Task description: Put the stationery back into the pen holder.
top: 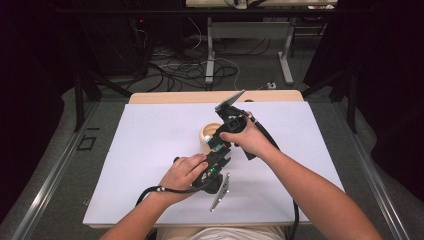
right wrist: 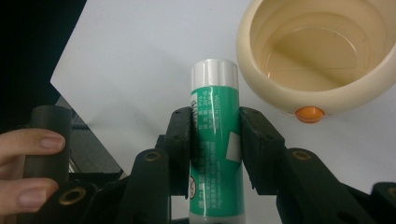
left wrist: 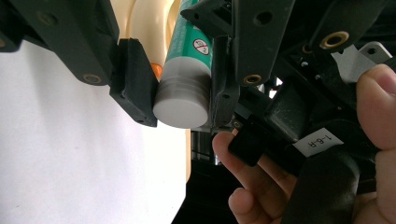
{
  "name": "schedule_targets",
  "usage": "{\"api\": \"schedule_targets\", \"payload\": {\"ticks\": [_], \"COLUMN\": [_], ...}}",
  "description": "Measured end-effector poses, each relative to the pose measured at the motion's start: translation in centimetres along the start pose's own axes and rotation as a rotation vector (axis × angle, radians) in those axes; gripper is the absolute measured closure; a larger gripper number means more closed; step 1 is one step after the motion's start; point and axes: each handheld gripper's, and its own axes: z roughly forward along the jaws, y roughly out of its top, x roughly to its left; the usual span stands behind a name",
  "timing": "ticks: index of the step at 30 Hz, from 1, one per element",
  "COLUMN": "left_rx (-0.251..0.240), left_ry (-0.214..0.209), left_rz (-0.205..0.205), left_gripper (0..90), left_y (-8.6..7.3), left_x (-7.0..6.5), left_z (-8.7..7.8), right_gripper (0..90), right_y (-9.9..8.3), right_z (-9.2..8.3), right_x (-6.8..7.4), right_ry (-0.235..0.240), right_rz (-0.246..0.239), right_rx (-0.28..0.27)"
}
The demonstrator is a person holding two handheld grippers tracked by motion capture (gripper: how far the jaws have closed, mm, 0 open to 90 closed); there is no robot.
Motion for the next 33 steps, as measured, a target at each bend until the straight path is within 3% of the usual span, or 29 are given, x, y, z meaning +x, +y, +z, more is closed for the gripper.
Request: {"api": "schedule_targets", "payload": {"ticks": [2, 6, 14, 18, 22, 30, 33], "left_rx": [0.016, 0.004, 0.013, 0.017, 0.009, -0.004, -0.001], "left_ry": [-0.005, 0.001, 0.001, 0.002, 0.002, 0.003, 0.001], "left_rz": [0.015, -0.001, 0.027, 0.035, 0.043, 0.053, 0.061], "left_gripper": [64.3, 64.7, 65.2, 65.3, 65.3, 65.2, 65.3], "left_y": [0.0, 0.0, 0.0, 0.0, 0.1, -0.2, -0.3], "left_x": [0.0, -0.1, 0.0, 0.1, 0.2, 0.4, 0.4], "left_z": [-0.1, 0.0, -0.1, 0.0, 0.0, 0.3, 0.5], "right_gripper": [65.5, 65.5, 65.3, 65.0, 59.7, 46.6, 43.8], "right_y": [0.0, 0.0, -0.1, -0.2, -0.1, -0.1, -0.3], "right_z": [0.0, 0.1, 0.1, 0.0, -0.1, -0.9, -1.5], "right_x": [-0.1, 0.0, 0.0, 0.1, -0.1, -0.7, -1.2], "right_ry": [-0.002, -0.002, -0.001, -0.003, 0.003, -0.021, -0.03], "right_rz": [-0.007, 0.003, -0.013, 0.007, 0.011, 0.006, -0.015], "right_rx": [0.003, 0.006, -0.007, -0.014, -0.028, -0.108, -0.171]}}
